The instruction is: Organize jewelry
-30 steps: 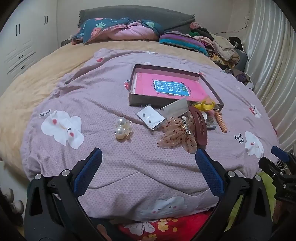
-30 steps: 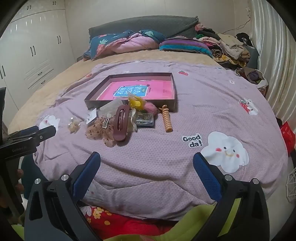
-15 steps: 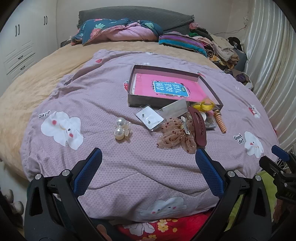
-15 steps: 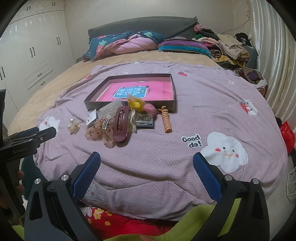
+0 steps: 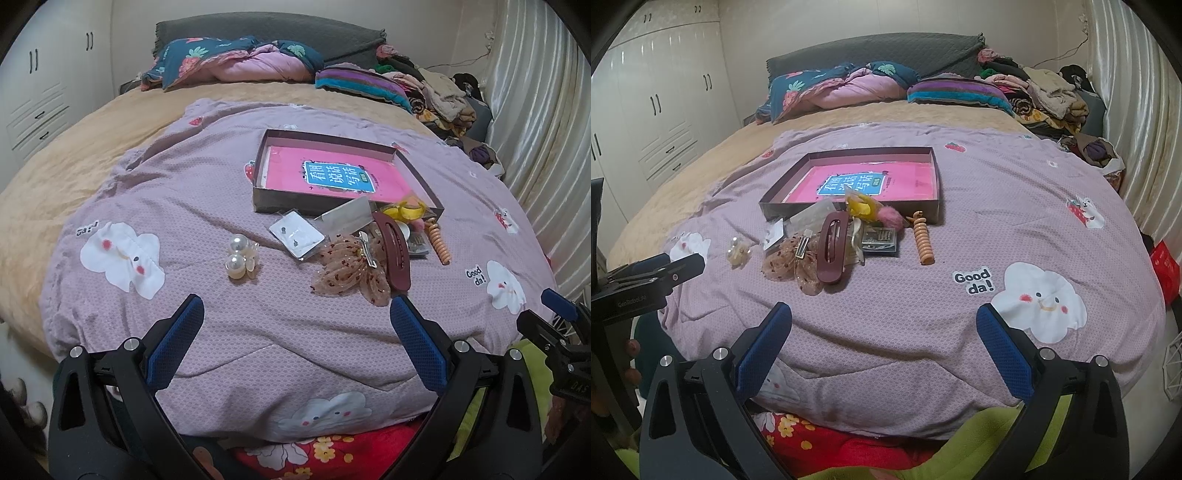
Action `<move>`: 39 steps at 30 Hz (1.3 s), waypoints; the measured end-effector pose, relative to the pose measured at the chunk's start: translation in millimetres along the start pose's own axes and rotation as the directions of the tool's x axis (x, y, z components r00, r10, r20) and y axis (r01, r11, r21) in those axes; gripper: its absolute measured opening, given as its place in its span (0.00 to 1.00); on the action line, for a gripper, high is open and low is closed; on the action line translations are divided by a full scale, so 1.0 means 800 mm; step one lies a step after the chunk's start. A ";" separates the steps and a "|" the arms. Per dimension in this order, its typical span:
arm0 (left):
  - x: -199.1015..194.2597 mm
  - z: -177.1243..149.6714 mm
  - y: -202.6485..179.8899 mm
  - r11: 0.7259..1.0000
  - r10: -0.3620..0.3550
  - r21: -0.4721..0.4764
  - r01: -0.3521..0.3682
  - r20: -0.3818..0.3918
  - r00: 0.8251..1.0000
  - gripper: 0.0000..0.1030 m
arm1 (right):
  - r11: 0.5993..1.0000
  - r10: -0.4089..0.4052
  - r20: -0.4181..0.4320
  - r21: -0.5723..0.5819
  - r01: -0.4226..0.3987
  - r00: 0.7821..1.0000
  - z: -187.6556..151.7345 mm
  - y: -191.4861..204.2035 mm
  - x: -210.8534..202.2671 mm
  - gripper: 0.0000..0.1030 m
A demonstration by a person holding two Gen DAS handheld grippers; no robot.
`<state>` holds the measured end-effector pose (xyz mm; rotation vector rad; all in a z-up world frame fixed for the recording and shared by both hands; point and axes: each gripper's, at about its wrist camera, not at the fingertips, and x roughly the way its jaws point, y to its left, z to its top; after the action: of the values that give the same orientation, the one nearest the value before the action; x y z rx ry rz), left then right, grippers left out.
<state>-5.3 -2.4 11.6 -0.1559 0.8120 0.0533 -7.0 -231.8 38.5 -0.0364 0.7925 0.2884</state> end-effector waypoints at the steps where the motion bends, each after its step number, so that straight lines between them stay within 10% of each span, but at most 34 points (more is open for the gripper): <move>1: 0.000 0.000 0.000 1.000 -0.001 0.000 0.001 0.001 1.000 0.92 | 1.000 0.000 0.001 0.000 0.000 1.000 0.000 0.000 0.000 0.96; 39: 0.037 0.011 -0.012 1.000 -0.022 0.014 0.022 -0.048 0.999 0.92 | 0.999 -0.019 -0.004 0.045 0.020 1.000 0.008 -0.029 0.015 0.96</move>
<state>22.3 -11.3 -3.0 -0.1529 0.8584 0.0231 11.3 -250.0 33.0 -0.0022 0.8017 0.2519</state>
